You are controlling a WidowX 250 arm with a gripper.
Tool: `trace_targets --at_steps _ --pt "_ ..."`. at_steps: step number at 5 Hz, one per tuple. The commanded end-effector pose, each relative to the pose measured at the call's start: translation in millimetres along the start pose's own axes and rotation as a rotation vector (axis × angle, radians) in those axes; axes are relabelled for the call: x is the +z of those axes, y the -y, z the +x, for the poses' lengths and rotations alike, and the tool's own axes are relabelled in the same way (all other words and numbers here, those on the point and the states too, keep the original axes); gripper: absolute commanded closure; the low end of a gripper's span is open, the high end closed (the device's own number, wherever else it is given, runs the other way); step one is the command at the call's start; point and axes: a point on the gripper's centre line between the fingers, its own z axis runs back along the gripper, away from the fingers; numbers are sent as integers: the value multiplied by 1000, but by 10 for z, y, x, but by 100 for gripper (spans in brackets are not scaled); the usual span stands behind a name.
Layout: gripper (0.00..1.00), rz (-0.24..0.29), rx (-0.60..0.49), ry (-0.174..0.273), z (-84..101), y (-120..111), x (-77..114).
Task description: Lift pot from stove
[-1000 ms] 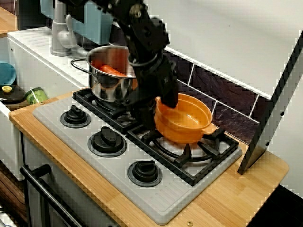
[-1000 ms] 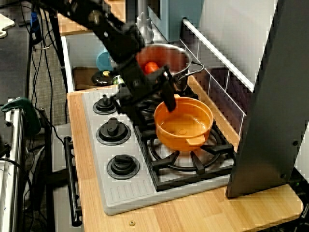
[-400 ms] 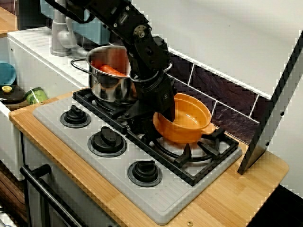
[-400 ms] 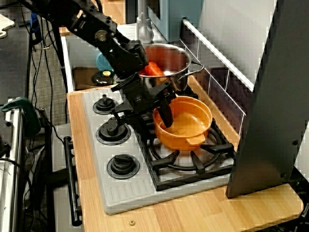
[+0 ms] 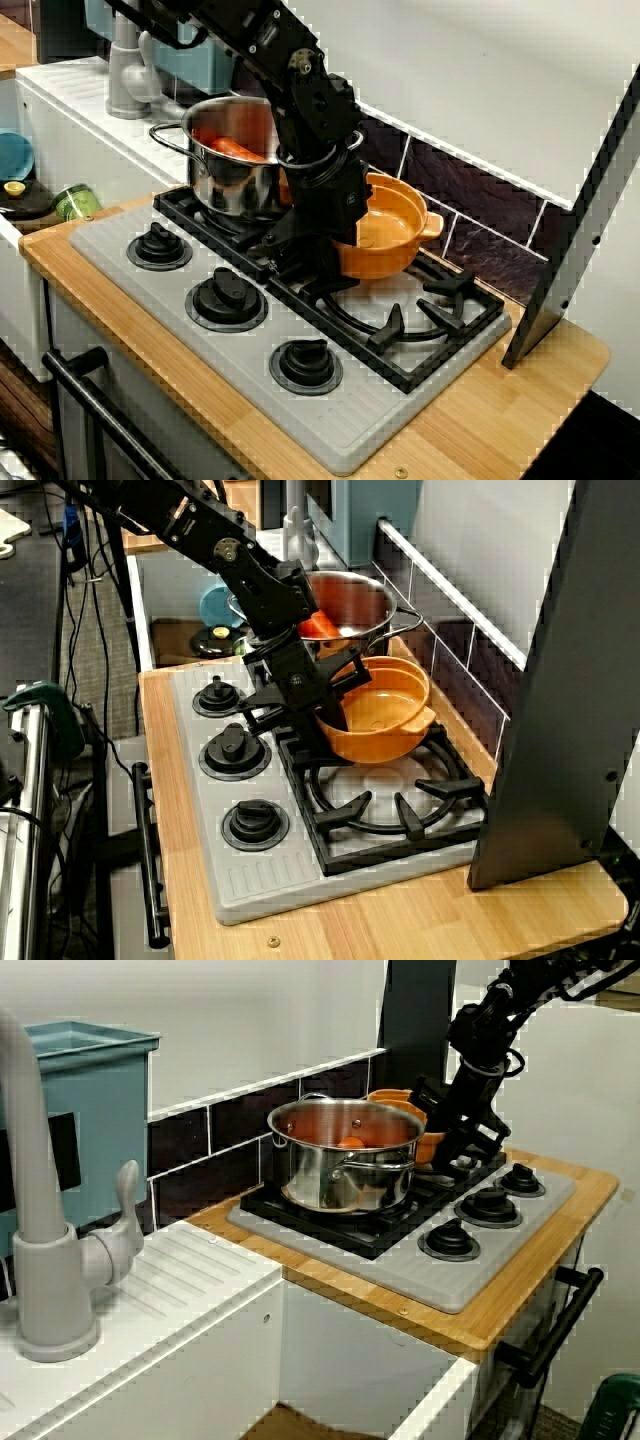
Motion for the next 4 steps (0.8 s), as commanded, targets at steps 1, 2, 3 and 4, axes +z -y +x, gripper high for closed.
trace_targets --at_steps 1,2,3,4 --pt "100 29 2 17 13 -144 110" --pt "100 30 4 37 17 -172 206" --pt "100 30 6 58 18 -203 295" --pt "100 37 12 73 10 -257 401"
